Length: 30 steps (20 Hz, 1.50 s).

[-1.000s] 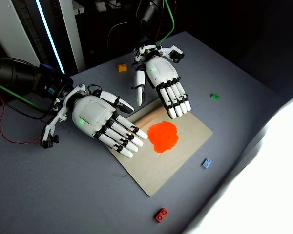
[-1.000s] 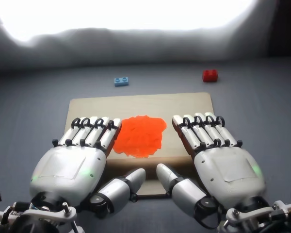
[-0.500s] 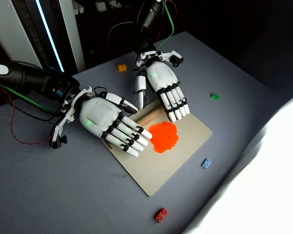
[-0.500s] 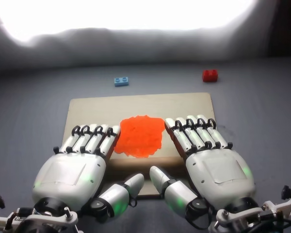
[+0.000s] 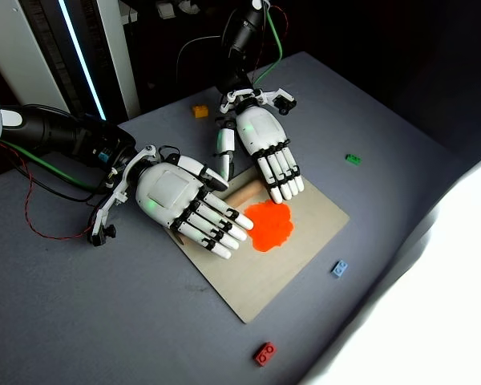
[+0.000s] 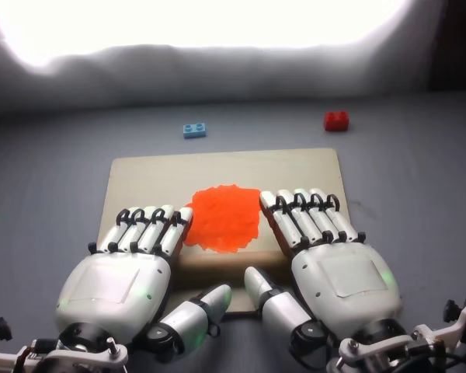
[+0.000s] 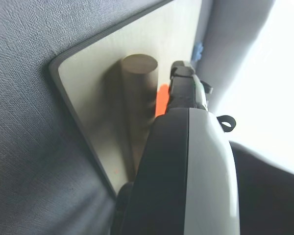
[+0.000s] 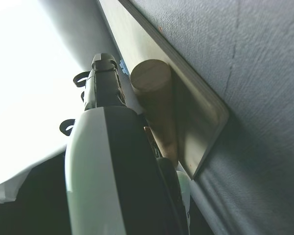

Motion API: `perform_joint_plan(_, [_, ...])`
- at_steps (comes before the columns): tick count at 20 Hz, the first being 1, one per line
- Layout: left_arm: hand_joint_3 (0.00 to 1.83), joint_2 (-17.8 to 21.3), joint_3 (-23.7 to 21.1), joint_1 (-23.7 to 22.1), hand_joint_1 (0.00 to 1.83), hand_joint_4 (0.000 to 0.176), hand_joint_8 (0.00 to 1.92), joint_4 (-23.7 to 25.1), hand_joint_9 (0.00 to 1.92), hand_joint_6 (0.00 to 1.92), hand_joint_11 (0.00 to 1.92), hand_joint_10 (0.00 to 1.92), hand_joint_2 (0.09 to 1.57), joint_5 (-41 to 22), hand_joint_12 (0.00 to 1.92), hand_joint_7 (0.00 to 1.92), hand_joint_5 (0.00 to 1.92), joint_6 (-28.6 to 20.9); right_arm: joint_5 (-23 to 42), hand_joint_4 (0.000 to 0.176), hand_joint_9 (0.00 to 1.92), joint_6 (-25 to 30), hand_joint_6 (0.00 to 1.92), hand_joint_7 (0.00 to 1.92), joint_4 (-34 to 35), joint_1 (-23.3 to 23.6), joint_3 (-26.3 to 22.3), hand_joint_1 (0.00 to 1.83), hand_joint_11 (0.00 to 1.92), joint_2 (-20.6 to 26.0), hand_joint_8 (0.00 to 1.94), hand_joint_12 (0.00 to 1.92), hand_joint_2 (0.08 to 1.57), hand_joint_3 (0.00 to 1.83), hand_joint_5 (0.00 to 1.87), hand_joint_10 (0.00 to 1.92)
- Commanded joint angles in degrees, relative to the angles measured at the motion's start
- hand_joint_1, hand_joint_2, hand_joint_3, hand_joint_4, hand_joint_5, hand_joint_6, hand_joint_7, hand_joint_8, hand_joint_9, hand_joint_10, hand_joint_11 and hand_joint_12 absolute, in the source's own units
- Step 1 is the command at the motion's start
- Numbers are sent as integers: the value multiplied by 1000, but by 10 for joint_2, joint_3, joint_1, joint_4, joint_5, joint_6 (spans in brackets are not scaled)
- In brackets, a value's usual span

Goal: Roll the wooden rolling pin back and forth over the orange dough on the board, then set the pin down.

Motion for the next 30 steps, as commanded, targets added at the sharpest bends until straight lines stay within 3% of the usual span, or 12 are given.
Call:
perform_joint_plan(1, [6, 0, 3, -1, 0, 0, 0, 36, 0, 0, 0, 0, 1310, -53, 38, 0, 0, -3, 46, 0, 0, 0, 25, 7, -46, 4, 3, 0, 0, -1, 1, 0, 1409, 97, 18, 0])
perform_joint_plan(30, [4, -17, 32, -24, 0, 0, 0, 19, 0, 0, 0, 0, 1313, -45, 14, 0, 0, -1, 22, 0, 0, 4, 23, 6, -46, 15, 53, 0, 0, -28, 0, 0, 1419, 94, 23, 0])
